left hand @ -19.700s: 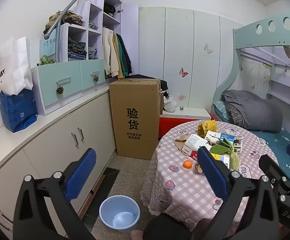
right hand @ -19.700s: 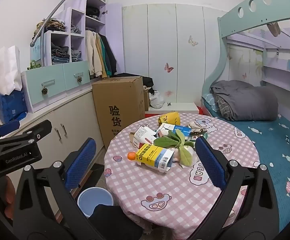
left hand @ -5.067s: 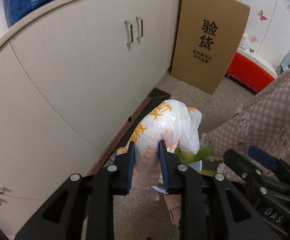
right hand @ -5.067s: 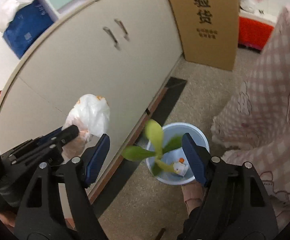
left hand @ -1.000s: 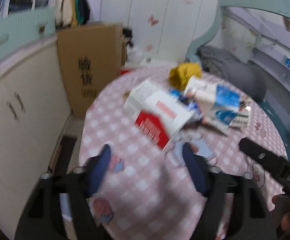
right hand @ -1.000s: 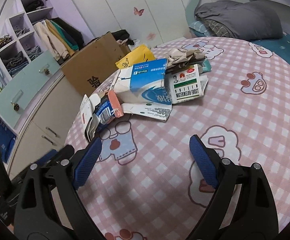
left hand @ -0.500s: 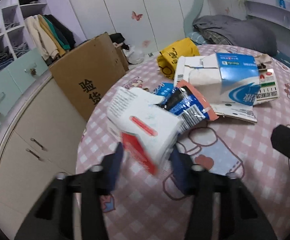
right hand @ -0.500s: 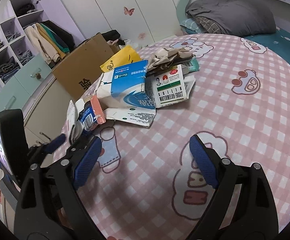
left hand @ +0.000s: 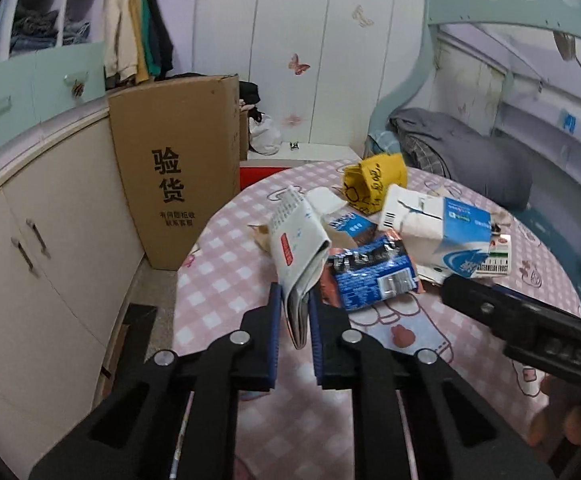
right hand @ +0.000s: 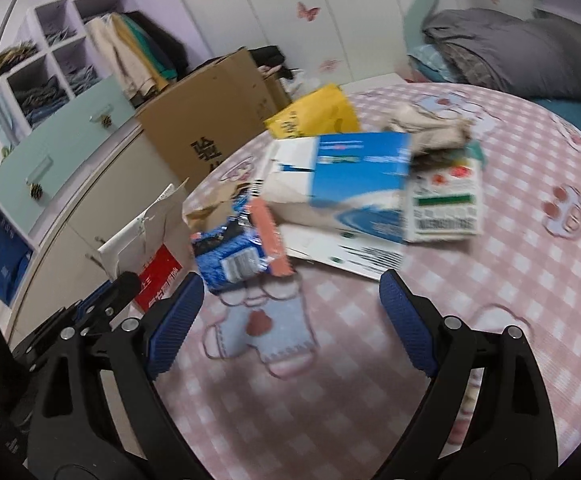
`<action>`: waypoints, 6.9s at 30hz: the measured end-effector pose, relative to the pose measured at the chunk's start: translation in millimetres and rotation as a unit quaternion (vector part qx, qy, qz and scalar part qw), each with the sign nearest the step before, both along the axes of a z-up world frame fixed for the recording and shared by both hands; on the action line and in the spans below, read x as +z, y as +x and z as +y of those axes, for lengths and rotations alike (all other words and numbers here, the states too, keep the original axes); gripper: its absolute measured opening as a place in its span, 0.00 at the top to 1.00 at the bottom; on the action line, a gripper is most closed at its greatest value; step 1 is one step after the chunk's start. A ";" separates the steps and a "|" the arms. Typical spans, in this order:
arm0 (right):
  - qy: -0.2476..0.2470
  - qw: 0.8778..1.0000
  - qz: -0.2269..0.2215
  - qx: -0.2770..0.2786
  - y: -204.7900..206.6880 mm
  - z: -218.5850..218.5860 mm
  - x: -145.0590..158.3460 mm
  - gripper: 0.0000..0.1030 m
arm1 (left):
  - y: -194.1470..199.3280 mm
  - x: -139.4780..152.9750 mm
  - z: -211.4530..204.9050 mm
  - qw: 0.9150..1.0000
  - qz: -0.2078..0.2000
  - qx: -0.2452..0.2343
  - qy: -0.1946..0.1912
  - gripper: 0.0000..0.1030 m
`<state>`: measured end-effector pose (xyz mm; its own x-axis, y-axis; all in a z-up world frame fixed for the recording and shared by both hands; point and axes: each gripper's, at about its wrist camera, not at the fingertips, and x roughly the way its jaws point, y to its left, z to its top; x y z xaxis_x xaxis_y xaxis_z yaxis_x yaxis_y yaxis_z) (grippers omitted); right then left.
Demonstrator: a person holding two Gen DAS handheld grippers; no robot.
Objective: Collect trash
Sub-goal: 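Grasp the white-red paper box with the left tool while the right tool grasps the blue snack packet, then carry the paper box and snack packet down over the blue bin, then open both tools to drop the box and packet into the bin, then move both tools back over the table toward the tan paper and boxes, then grasp the tan paper sheet with the left tool while the right tool grasps the blue-white box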
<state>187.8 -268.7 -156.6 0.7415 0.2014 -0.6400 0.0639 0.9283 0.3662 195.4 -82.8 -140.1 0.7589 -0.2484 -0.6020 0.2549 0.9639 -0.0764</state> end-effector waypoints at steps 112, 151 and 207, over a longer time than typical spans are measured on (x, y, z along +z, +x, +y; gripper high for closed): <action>0.024 0.983 0.105 0.146 32.2 275.3 -134.6 0.16 | 0.3 -149.0 284.8 0.935 0.194 0.296 -0.020 0.31; 0.036 0.996 -0.081 -0.024 -42.6 -8.9 19.5 0.17 | -12.6 26.0 104.8 0.988 0.039 0.141 -0.057 0.22; 0.045 0.991 -0.120 0.041 -24.9 -24.1 47.2 0.94 | 38.0 10.8 1.7 0.995 0.065 -0.060 -0.046 0.97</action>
